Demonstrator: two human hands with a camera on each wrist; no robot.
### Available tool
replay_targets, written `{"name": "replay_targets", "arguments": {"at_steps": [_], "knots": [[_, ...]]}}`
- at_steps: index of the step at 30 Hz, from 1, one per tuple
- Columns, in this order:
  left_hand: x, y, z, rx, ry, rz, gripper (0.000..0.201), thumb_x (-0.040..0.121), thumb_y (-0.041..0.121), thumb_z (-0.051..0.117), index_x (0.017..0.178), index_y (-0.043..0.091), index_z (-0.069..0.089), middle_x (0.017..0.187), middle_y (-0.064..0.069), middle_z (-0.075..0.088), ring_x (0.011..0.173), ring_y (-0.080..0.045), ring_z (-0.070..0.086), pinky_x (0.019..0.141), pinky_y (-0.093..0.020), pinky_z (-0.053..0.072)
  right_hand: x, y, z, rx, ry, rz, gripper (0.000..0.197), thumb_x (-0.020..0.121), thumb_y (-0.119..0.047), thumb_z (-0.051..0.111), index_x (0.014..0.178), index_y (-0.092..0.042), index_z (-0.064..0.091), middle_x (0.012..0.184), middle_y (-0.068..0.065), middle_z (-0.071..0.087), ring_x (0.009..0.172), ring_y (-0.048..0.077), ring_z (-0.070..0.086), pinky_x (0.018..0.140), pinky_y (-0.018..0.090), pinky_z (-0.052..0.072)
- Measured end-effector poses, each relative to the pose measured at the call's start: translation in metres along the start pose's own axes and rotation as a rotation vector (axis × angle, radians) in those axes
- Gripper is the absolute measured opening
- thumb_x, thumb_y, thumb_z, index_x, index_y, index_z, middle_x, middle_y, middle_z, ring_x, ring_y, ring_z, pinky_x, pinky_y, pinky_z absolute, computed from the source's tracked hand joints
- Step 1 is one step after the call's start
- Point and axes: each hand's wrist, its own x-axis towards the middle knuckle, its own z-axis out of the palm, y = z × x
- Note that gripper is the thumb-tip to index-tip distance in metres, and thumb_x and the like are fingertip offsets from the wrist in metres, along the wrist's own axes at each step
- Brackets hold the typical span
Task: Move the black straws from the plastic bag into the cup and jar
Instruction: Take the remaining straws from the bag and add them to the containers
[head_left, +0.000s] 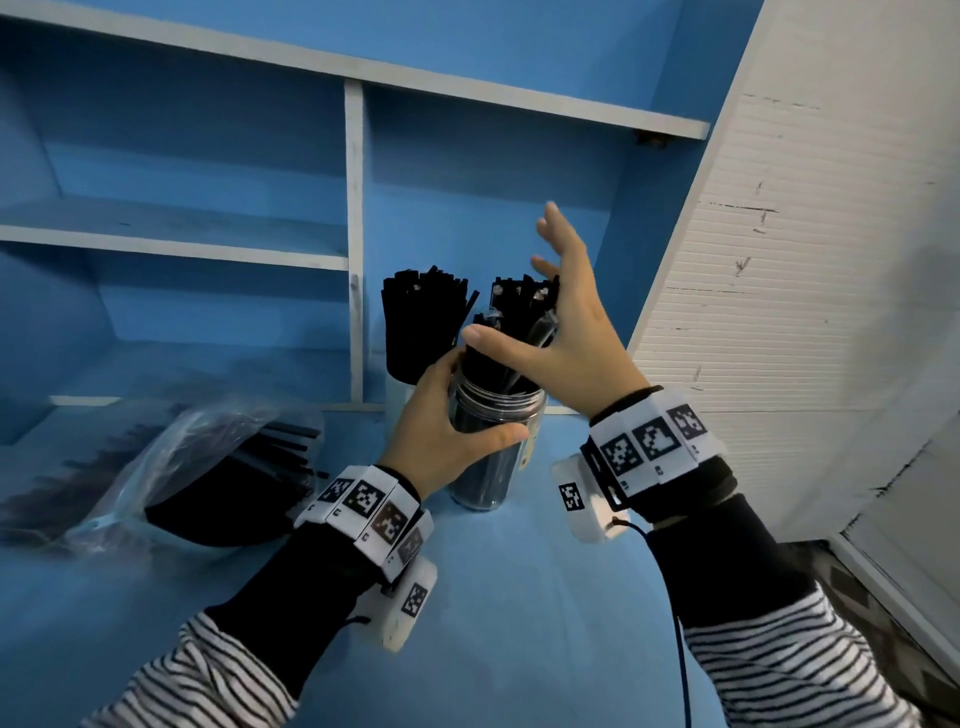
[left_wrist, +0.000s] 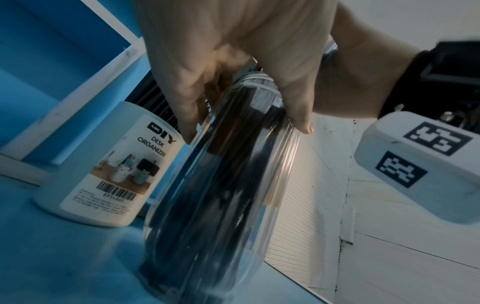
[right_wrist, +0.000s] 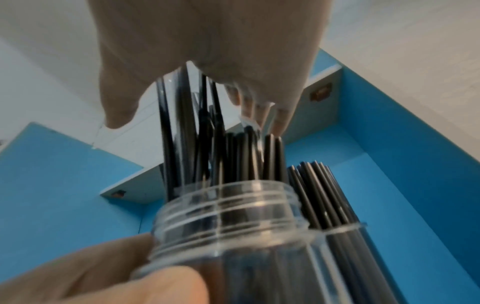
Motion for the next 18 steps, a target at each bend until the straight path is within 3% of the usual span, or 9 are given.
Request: {"name": "replay_targets", "arguments": {"at_steps": [3, 6, 8, 10, 14, 18], "knots": [[-0.002, 0.002, 0.001, -0.03, 0.004, 0.007, 0.095, 0.063, 0.043, 0.086, 0.142, 0.036, 0.035, 0.137, 0.017, 0.048, 0.124, 0.003, 0.047, 0.107, -0.032, 0.042, -0.002, 0.003, 0.006, -0.066, 0.022, -0.176, 0.075, 0.088, -0.025, 0.07, 0.148, -0.02, 0.026, 0.147, -0.005, 0.036, 0.134, 0.007, 0.039, 0.11, 0.03, 0.039], [-0.001, 0.001, 0.002, -0.032, 0.002, 0.012, 0.092, 0.061, 0.047, 0.085, 0.139, 0.034, 0.037, 0.134, 0.015, 0.05, 0.123, 0.0, 0.049, 0.105, -0.034, 0.044, -0.004, 0.01, 0.011, -0.228, -0.088, -0.088, 0.049, 0.092, -0.037, 0.062, 0.137, -0.024, 0.047, 0.129, -0.008, 0.058, 0.119, 0.009, 0.055, 0.101, 0.032, 0.047], [-0.001, 0.001, 0.002, -0.017, 0.0, 0.012, 0.085, 0.061, 0.05, 0.084, 0.132, 0.033, 0.041, 0.13, 0.013, 0.053, 0.12, 0.0, 0.051, 0.103, -0.036, 0.047, -0.006, 0.018, 0.016, -0.339, -0.166, -0.069, 0.055, 0.092, -0.05, 0.056, 0.14, -0.026, 0.046, 0.138, -0.006, 0.053, 0.13, 0.011, 0.045, 0.11, 0.033, 0.038], [-0.001, 0.0, 0.001, -0.011, 0.006, 0.015, 0.082, 0.06, 0.052, 0.083, 0.128, 0.035, 0.041, 0.128, 0.013, 0.053, 0.118, 0.002, 0.051, 0.102, -0.035, 0.047, -0.006, 0.021, 0.019, -0.437, -0.126, -0.132, 0.063, 0.088, -0.059, 0.051, 0.141, -0.025, 0.045, 0.147, -0.001, 0.044, 0.139, 0.018, 0.034, 0.116, 0.037, 0.027], [-0.001, -0.001, 0.002, -0.033, -0.005, 0.005, 0.092, 0.059, 0.056, 0.083, 0.136, 0.037, 0.037, 0.135, 0.015, 0.05, 0.125, -0.002, 0.048, 0.105, -0.038, 0.045, -0.006, 0.017, 0.018, -0.358, -0.009, -0.181, 0.061, 0.094, -0.045, 0.053, 0.148, -0.022, 0.035, 0.156, -0.003, 0.03, 0.143, 0.015, 0.028, 0.117, 0.033, 0.025], [-0.001, 0.002, 0.001, -0.028, -0.023, 0.035, 0.094, 0.06, 0.056, 0.081, 0.139, 0.03, 0.037, 0.135, 0.013, 0.051, 0.126, -0.003, 0.047, 0.106, -0.038, 0.043, -0.007, 0.026, 0.02, -0.554, -0.201, -0.113, 0.054, 0.098, -0.044, 0.03, 0.146, -0.021, 0.039, 0.151, -0.002, 0.04, 0.141, 0.02, 0.035, 0.114, 0.041, 0.03]]}}
